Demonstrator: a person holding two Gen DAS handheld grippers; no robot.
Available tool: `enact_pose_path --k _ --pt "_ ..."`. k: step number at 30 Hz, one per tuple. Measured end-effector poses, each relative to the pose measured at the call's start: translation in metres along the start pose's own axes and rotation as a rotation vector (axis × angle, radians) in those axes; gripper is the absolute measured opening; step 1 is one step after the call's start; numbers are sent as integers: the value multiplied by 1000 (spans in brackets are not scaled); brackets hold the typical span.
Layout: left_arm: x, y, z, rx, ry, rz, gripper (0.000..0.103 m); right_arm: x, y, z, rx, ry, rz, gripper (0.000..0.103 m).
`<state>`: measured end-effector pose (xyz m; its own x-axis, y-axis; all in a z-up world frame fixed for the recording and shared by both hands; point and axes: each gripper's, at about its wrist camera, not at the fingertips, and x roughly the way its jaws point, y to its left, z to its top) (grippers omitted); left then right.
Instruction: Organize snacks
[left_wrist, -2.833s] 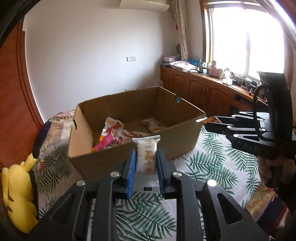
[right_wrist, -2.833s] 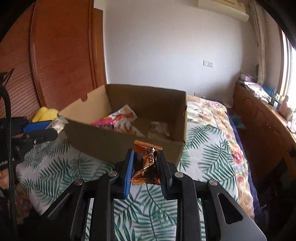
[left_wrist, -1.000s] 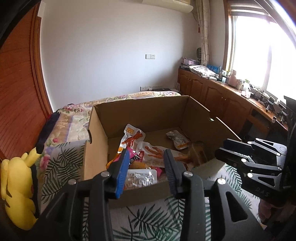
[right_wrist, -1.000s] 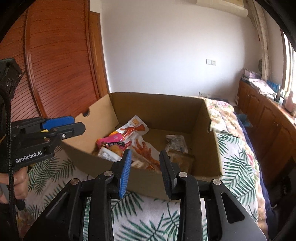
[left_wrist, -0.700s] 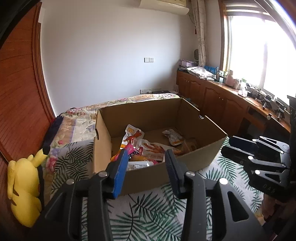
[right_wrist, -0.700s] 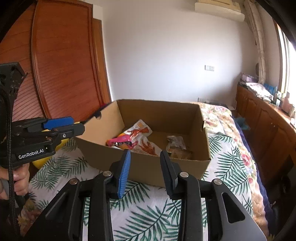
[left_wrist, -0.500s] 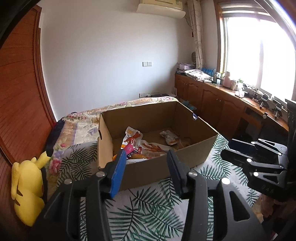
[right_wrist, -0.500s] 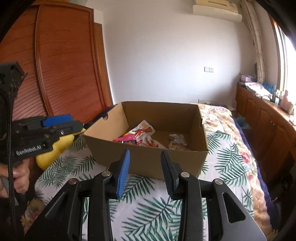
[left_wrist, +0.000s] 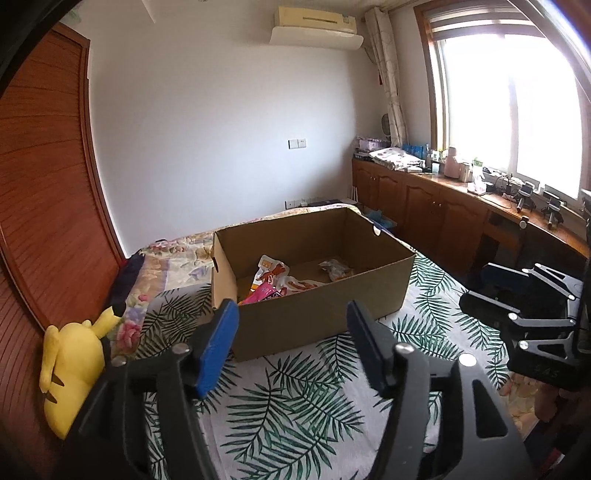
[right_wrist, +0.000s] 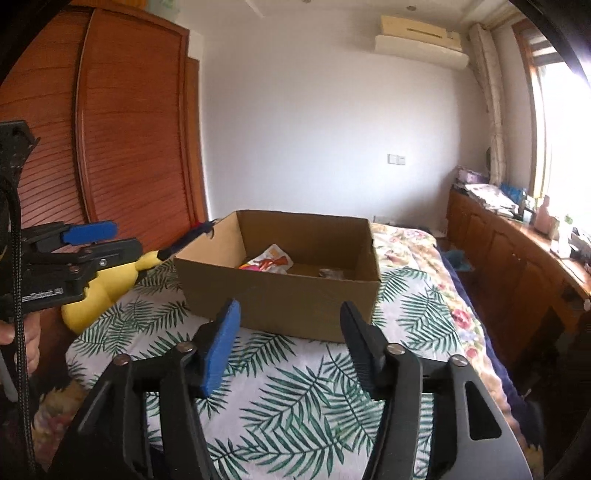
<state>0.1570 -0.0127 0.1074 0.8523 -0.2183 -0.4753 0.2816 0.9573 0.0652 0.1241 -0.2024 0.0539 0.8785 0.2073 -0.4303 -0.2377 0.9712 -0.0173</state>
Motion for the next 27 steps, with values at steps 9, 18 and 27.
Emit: enact_pose_path --k 9,18,27 --pt "-26 -15 -26 10 -56 40 86 -12 -8 -28 32 -11 -12 86" --pt "-37 -27 -67 -16 -75 50 97 -26 2 -47 8 -21 -7 89" --pt "-51 -29 -91 -94 -64 99 97 -47 14 -57 31 -32 -2 89"
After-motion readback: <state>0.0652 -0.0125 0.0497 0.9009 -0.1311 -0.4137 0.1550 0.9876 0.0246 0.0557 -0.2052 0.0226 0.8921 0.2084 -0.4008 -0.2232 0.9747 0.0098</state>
